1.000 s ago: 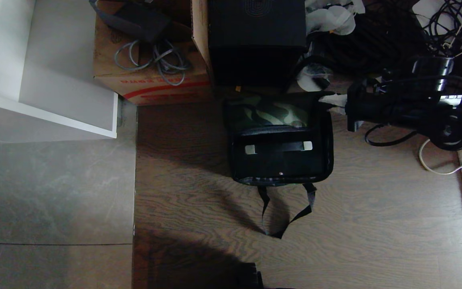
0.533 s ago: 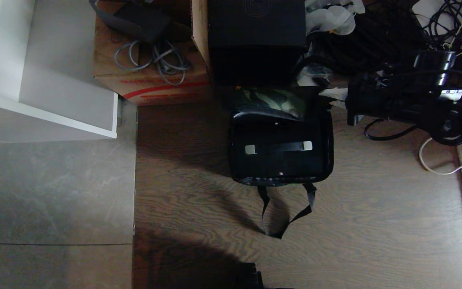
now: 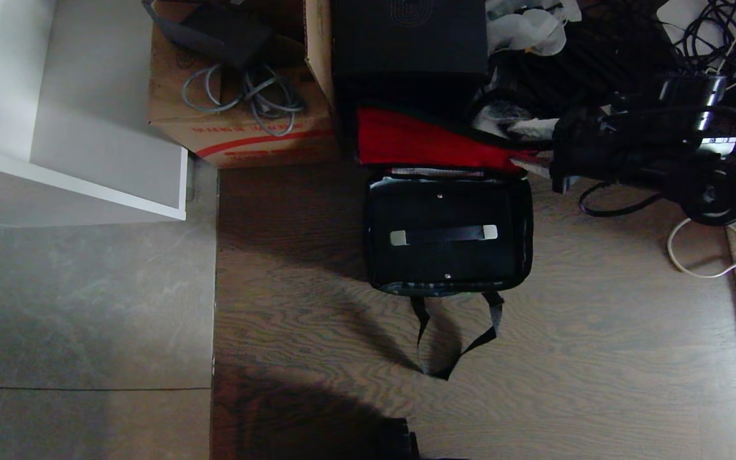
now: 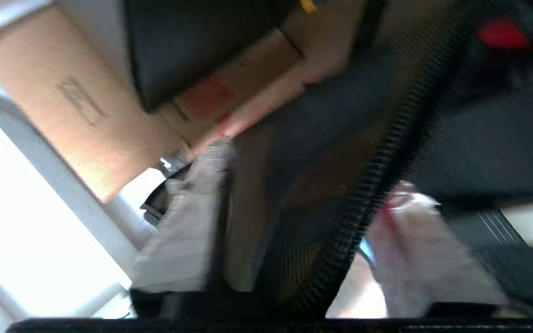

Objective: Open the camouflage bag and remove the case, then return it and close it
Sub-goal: Open the top of the storage box

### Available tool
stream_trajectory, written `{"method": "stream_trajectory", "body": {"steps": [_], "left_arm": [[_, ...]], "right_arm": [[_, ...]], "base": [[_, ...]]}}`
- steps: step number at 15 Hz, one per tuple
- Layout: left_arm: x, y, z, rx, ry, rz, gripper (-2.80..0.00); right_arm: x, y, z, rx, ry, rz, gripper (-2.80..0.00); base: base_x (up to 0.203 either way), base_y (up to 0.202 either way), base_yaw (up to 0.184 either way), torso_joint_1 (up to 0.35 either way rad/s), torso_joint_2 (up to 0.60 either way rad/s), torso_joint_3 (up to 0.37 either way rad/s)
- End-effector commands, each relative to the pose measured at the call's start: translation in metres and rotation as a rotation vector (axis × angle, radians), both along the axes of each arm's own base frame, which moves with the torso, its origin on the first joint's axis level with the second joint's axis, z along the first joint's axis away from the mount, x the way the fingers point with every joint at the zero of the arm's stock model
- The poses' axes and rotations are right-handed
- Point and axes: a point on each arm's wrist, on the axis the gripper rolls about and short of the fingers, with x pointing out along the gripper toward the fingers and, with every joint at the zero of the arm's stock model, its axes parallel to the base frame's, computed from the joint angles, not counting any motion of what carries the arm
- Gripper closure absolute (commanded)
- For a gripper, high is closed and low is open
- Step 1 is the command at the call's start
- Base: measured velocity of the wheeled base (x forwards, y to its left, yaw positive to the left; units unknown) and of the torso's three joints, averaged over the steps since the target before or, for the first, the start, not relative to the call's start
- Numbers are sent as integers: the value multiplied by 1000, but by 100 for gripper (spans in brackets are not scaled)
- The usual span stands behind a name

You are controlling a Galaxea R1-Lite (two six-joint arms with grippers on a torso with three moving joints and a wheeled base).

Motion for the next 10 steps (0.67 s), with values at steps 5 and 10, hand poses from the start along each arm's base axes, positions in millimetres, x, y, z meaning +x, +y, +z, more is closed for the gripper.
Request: {"method": "stream_trajectory", "body": {"steps": [5, 10], "left_arm": [[1, 0, -2, -1, 8, 1, 0], [1, 0, -2, -1, 8, 1, 0]], "right_arm": [[3, 0, 20, 46, -138, 2, -280], [2, -4, 33, 61, -314, -5, -280]], "base": [[0, 0, 0, 0, 0, 0], [0, 0, 0, 0, 0, 0]]}}
